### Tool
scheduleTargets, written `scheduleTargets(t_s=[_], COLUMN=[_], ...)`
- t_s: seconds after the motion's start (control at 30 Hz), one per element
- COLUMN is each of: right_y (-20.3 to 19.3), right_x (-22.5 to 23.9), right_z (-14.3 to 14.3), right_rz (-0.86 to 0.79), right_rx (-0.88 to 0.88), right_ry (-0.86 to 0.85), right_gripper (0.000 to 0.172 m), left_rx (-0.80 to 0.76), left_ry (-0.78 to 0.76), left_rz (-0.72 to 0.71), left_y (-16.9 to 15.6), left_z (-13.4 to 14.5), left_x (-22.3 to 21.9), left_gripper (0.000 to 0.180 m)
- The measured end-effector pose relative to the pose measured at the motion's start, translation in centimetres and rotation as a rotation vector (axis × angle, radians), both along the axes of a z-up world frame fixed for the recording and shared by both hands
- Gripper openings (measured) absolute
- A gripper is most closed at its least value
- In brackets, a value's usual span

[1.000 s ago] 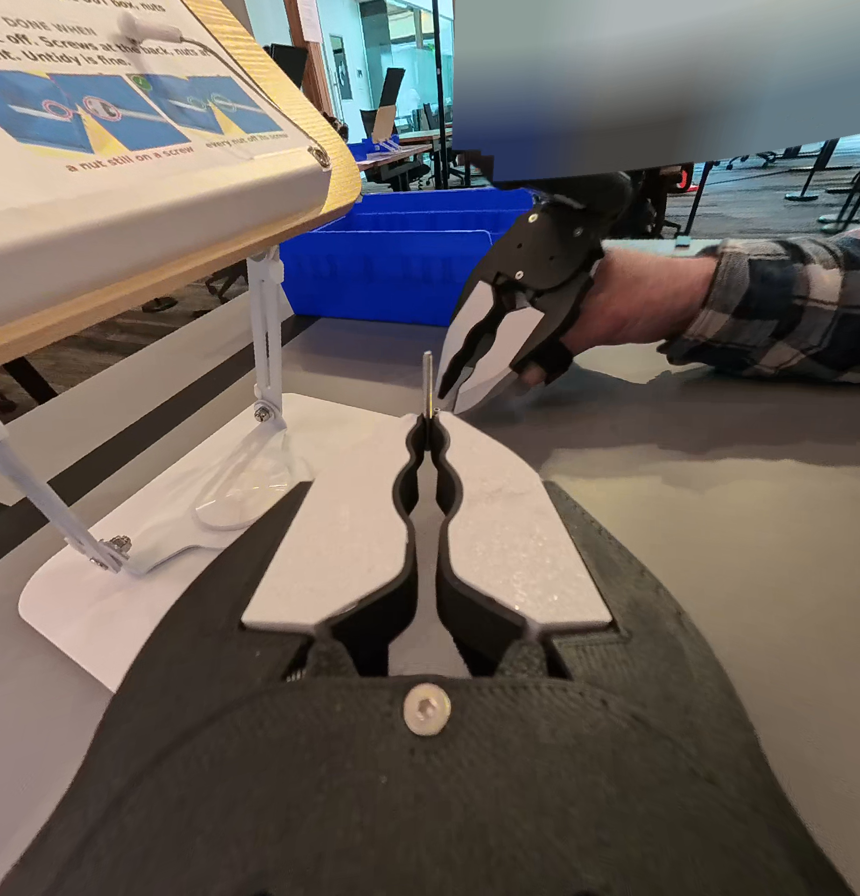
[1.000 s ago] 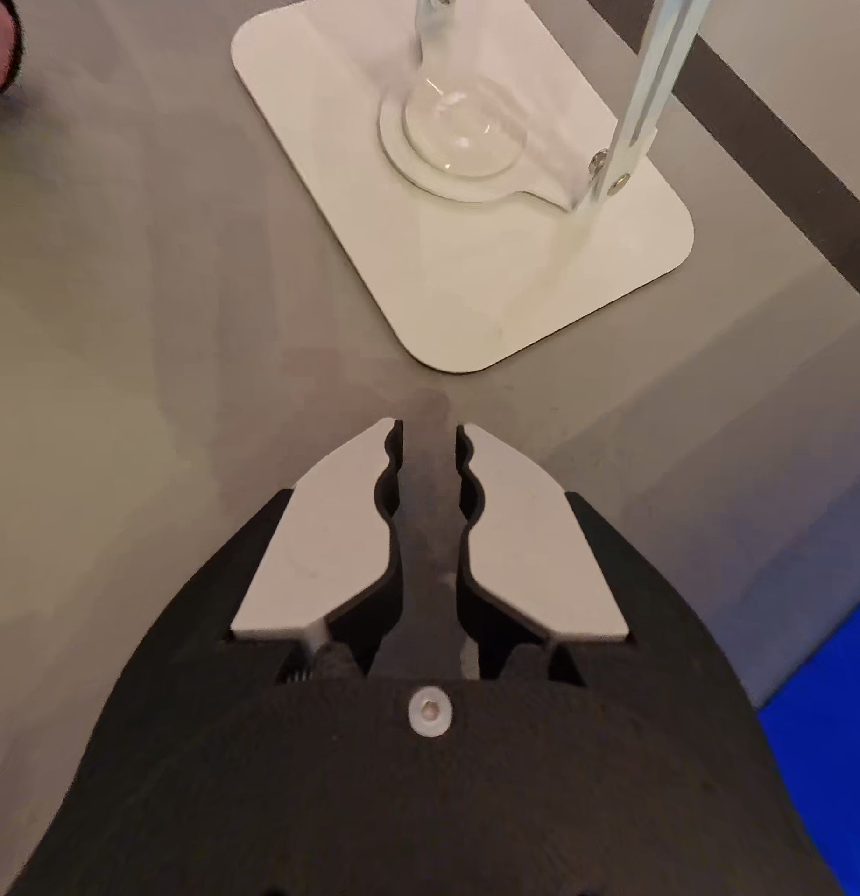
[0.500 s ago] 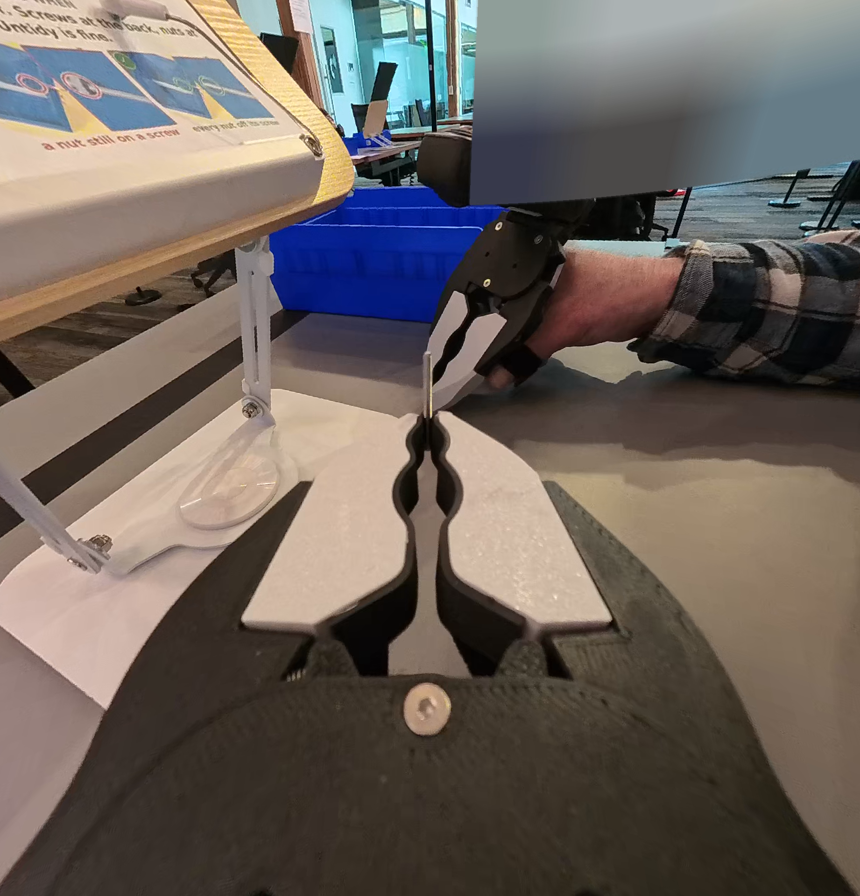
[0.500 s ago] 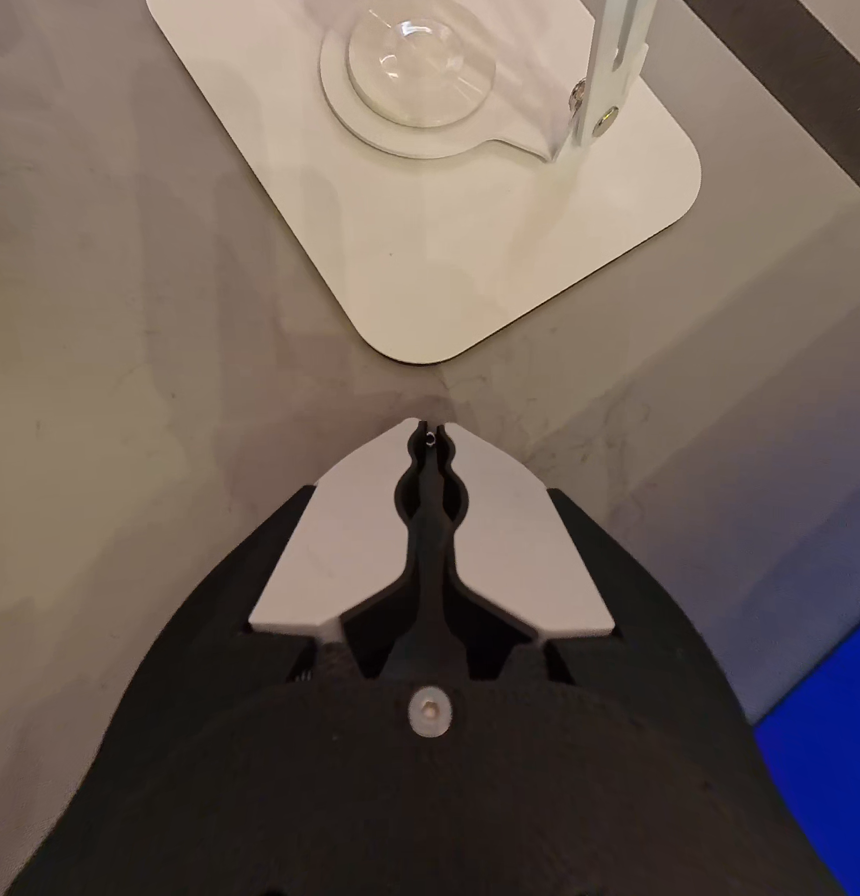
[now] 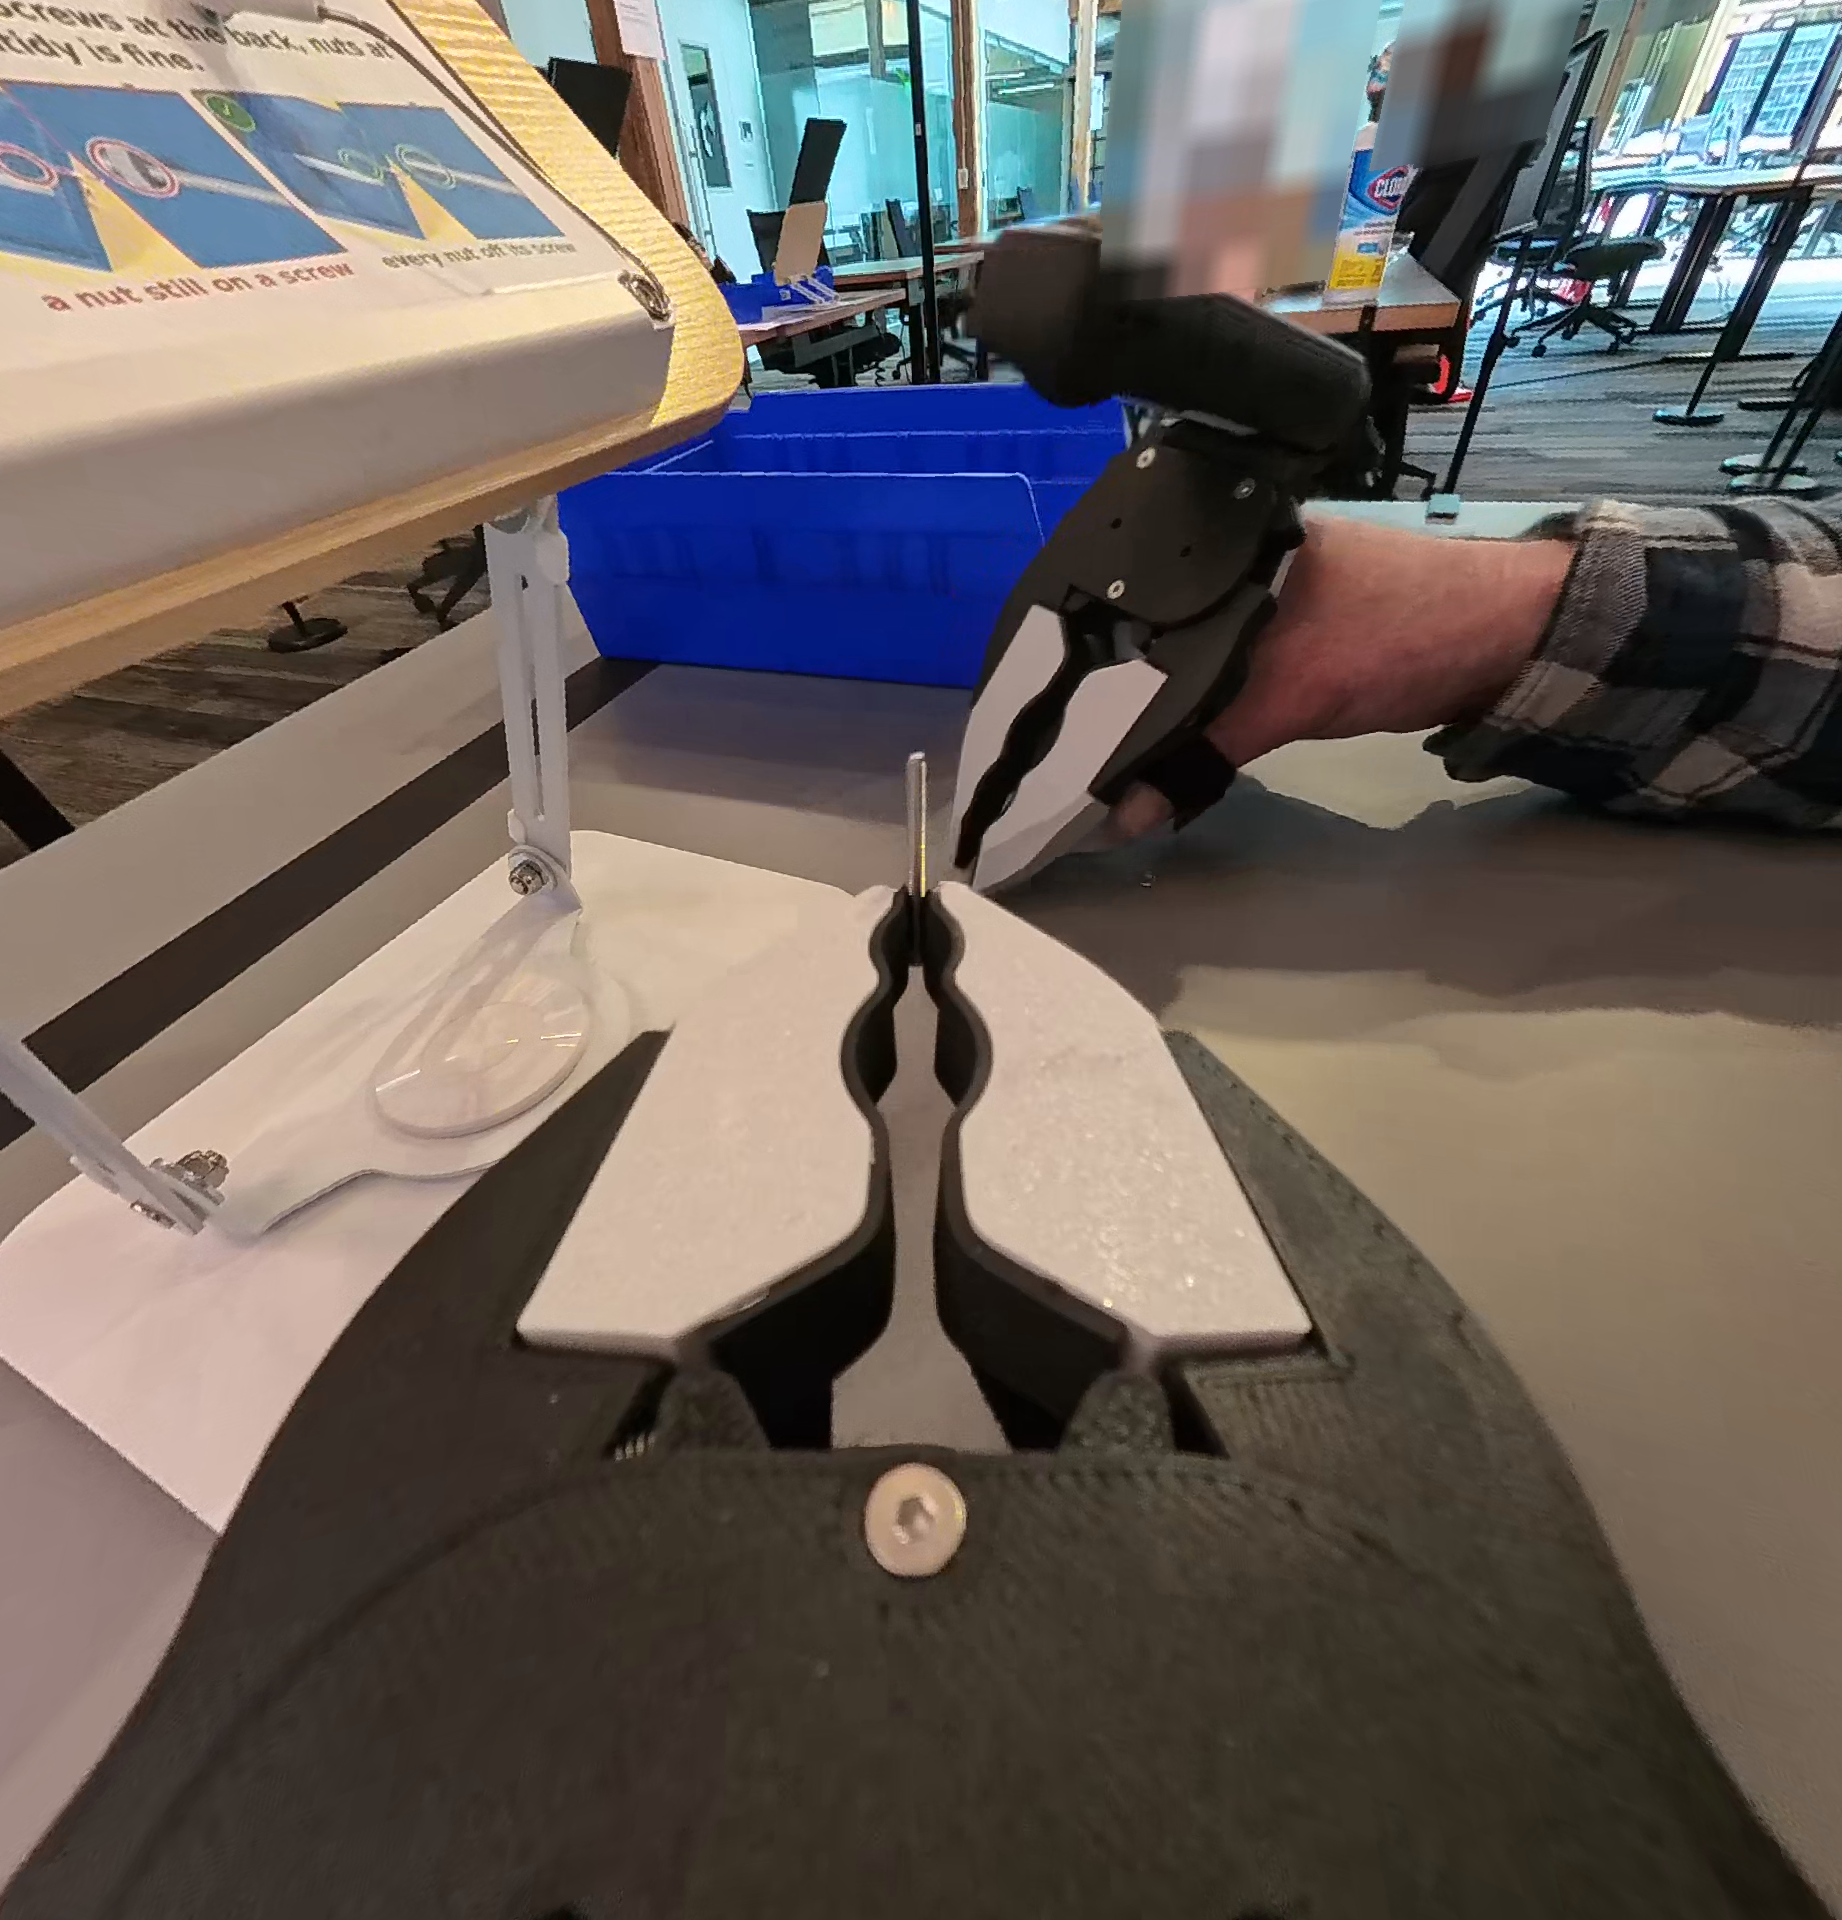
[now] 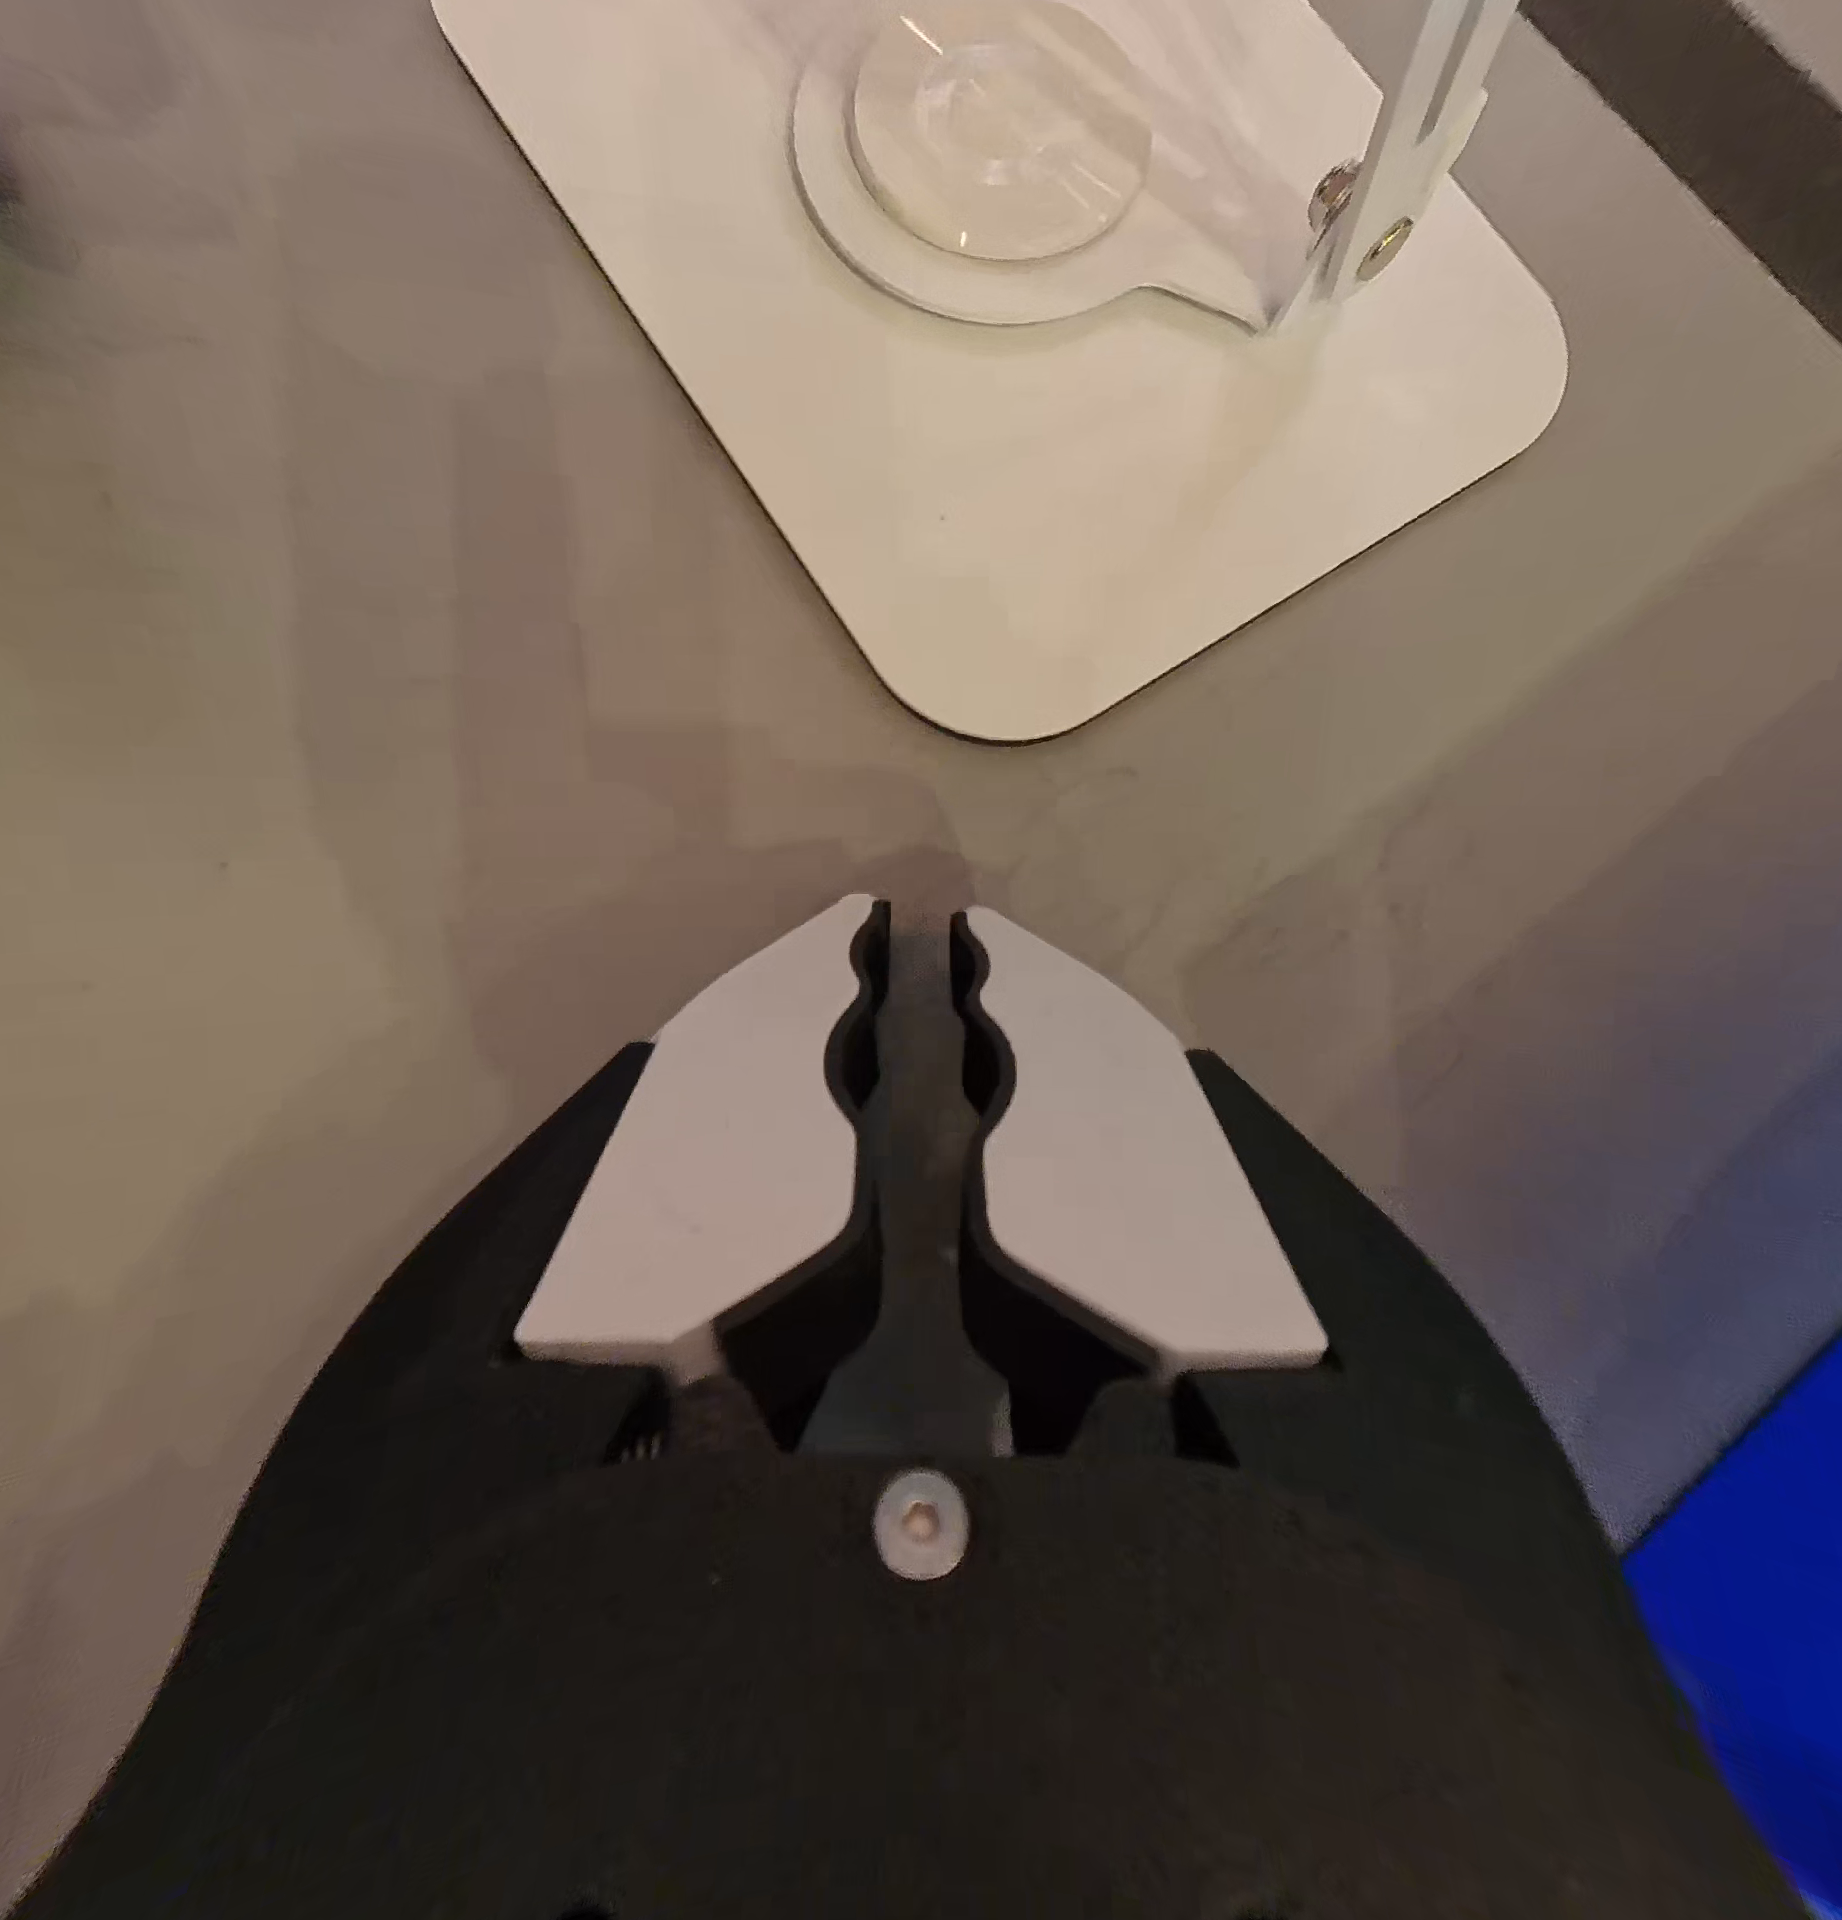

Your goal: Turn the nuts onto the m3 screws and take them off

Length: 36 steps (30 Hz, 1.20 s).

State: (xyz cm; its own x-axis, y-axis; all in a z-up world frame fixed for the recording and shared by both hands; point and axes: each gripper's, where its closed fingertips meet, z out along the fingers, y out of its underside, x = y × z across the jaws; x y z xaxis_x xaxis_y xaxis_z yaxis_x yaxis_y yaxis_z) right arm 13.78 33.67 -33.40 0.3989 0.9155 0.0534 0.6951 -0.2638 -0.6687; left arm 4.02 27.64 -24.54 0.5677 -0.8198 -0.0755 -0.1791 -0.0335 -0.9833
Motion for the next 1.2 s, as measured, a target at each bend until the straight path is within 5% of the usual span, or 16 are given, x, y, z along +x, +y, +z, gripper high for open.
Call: scheduleTargets(t_s=[0.03,0.3,0.6,1.2], right_y=[-0.1,-0.9,-2.4,-5.0], right_x=[0.2,1.8,1.2,3.4], right_z=[0.3,2.0,0.4,-0.6], right_rz=[-0.008,0.011,0.192,0.292], right_rx=[0.010,0.021,-0.013,-0.056], right_ry=[0.006,0.006,-0.121,-0.307], right_gripper=[0.012,0.016,0.013,0.011], left_rx=[0.002,0.004,-0.007,-0.017], left_ry=[0.000,-0.002,-0.010,-0.001], left_rz=[0.001,0.012,0.013,-0.004], left_y=[0.0,0.1,0.2,0.1], left_z=[0.0,0.0,-0.1,-0.4], left_x=[0.0,-0.1,-0.2,0.2], left_gripper=[0.001,0.001,0.001,0.001])
